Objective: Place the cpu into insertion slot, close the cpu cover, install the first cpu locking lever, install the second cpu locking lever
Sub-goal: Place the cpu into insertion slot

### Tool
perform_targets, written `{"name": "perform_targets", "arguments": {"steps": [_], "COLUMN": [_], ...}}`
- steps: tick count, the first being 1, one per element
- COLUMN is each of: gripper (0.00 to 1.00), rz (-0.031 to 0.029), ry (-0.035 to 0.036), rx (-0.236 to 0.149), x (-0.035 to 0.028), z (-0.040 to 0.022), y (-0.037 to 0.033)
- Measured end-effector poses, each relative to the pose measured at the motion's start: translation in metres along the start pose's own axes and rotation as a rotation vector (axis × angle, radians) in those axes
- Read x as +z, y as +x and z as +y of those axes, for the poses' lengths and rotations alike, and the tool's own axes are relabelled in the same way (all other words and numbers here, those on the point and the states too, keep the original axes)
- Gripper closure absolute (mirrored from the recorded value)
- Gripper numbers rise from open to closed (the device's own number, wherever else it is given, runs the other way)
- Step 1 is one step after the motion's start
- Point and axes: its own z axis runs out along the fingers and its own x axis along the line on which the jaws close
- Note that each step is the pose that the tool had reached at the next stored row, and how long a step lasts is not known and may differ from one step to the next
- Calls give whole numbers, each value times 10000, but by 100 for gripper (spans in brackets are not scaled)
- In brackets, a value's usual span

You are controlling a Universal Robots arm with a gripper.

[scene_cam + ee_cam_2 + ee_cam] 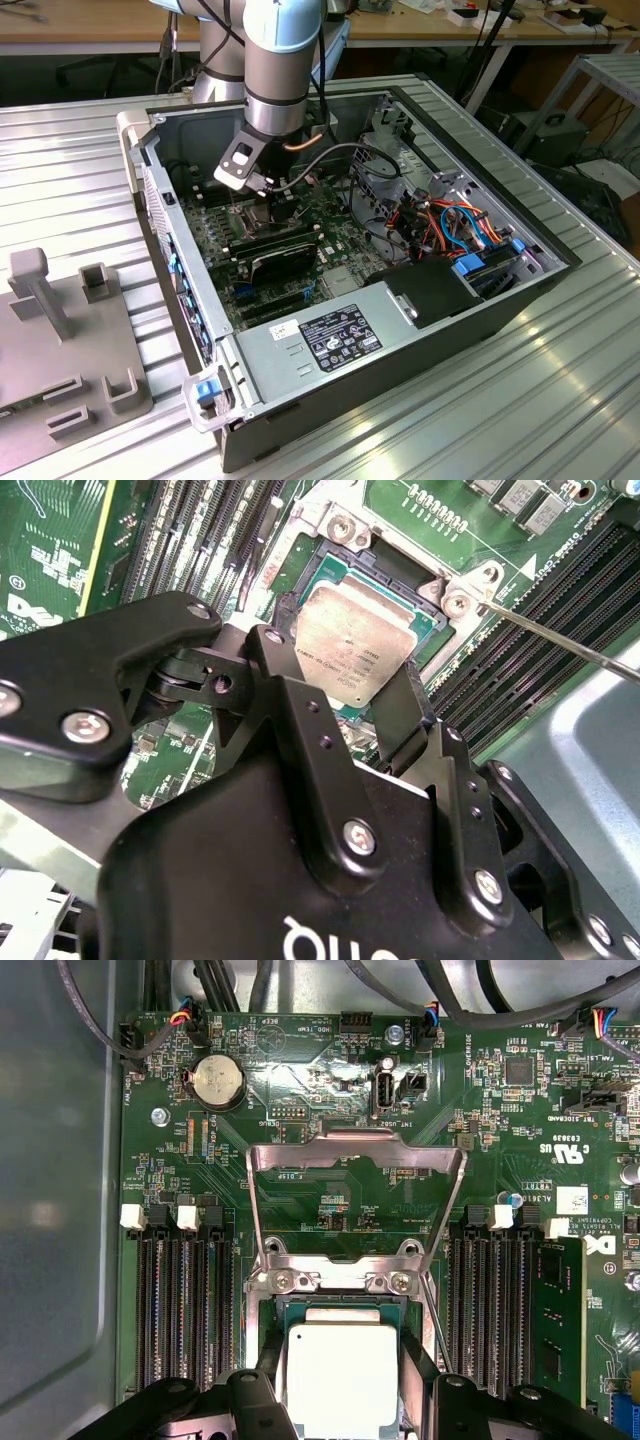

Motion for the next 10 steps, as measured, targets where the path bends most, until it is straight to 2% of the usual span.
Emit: {"name": "perform_targets", "arguments": {"steps": [2, 3, 7, 10], "gripper": [45, 39, 39, 39], "rz": [0, 6, 4, 1], "ry": [-3, -4, -2, 16], "rx": [-1, -1, -1, -1], "x": [1, 2, 0, -34], "z": [0, 1, 1, 2], "y": [0, 1, 1, 0]}}
